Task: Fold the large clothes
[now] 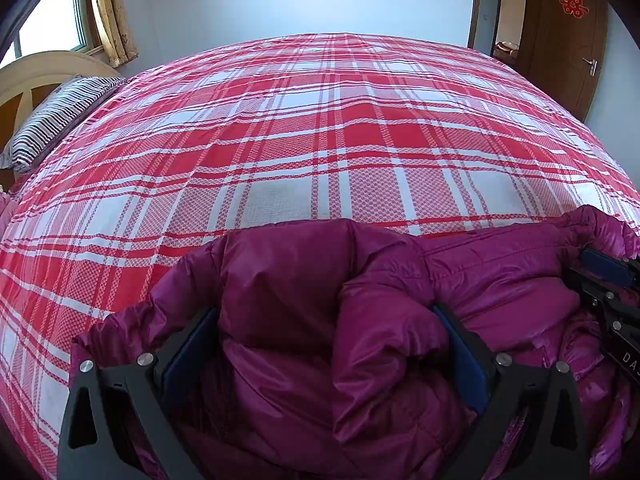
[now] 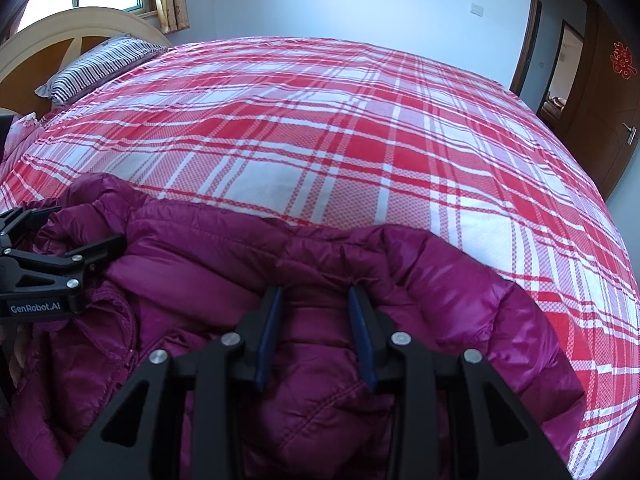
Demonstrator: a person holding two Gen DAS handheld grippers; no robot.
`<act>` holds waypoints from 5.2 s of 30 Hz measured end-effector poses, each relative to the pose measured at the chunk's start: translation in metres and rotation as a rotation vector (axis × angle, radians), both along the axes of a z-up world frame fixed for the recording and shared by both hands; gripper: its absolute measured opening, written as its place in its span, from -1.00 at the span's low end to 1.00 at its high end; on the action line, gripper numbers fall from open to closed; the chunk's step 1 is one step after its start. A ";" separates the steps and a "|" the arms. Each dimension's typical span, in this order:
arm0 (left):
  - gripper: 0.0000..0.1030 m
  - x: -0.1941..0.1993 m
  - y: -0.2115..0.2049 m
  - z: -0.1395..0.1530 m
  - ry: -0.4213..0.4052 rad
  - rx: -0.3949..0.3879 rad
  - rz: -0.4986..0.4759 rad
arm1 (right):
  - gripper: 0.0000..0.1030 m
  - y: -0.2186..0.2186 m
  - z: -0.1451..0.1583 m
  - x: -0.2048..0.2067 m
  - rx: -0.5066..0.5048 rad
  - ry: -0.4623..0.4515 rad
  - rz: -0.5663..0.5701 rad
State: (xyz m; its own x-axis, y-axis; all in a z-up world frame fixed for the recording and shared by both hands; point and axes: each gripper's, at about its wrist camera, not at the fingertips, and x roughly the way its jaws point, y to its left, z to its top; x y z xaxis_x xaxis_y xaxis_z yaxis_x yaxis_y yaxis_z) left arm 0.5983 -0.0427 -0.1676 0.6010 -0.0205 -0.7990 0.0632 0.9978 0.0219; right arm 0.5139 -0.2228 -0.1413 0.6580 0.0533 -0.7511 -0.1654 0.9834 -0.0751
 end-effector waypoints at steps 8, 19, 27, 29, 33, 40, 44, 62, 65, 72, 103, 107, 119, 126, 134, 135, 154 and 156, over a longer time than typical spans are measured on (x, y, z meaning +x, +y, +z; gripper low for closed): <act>0.99 0.000 -0.001 0.000 0.000 0.003 0.000 | -0.27 0.000 0.000 0.000 0.001 0.002 0.000; 0.99 0.000 -0.001 0.000 -0.001 0.012 0.001 | -0.27 0.000 -0.001 0.001 0.001 0.004 -0.001; 0.99 -0.001 -0.005 0.002 -0.004 0.045 0.002 | -0.27 0.006 -0.001 0.002 -0.037 0.004 -0.001; 0.99 0.000 -0.004 0.003 0.003 0.041 0.002 | -0.27 0.008 -0.001 0.002 -0.053 0.006 -0.001; 0.99 0.002 -0.005 0.007 0.031 0.043 0.007 | -0.27 0.009 0.000 0.003 -0.061 0.008 -0.002; 0.98 -0.054 0.032 0.091 -0.126 -0.110 0.013 | -0.01 -0.015 0.032 -0.014 0.059 0.034 0.047; 0.98 -0.137 0.056 0.109 -0.175 -0.056 -0.059 | 0.31 -0.038 0.061 -0.075 0.078 0.014 0.103; 0.98 -0.437 0.125 0.010 0.021 -0.169 -0.101 | 0.59 -0.125 -0.003 -0.432 0.240 0.298 -0.011; 0.98 -0.447 0.118 0.007 0.011 -0.171 -0.118 | 0.59 -0.125 -0.005 -0.465 0.236 0.279 -0.032; 0.96 -0.462 0.105 -0.001 0.010 -0.129 -0.109 | 0.54 -0.112 -0.021 -0.458 0.413 0.247 -0.051; -0.88 -0.349 0.121 0.174 -0.204 -0.444 -0.346 | -0.85 -0.144 0.156 -0.379 0.689 -0.255 0.012; -0.88 -0.283 0.122 0.144 -0.129 -0.459 -0.275 | -0.85 -0.151 0.147 -0.310 0.697 -0.218 -0.046; -0.69 -0.232 0.151 0.089 -0.002 -0.428 -0.188 | -0.85 -0.162 0.062 -0.204 0.674 -0.003 -0.160; 0.37 -0.249 0.162 0.131 -0.251 -0.237 -0.002 | -0.83 -0.160 0.052 -0.183 0.646 0.019 -0.195; 0.58 -0.262 0.026 0.115 -0.264 -0.099 -0.252 | -0.80 -0.132 0.049 -0.155 0.524 0.008 -0.221; 0.58 -0.257 0.014 0.103 -0.245 -0.029 -0.248 | -0.80 -0.130 0.047 -0.154 0.516 0.008 -0.235; 0.62 -0.218 0.015 0.095 -0.271 0.084 -0.076 | 0.47 -0.006 0.073 -0.163 0.228 -0.107 -0.095; 0.63 -0.206 0.017 0.083 -0.272 0.145 -0.040 | 0.44 -0.005 0.051 -0.151 0.202 -0.064 -0.109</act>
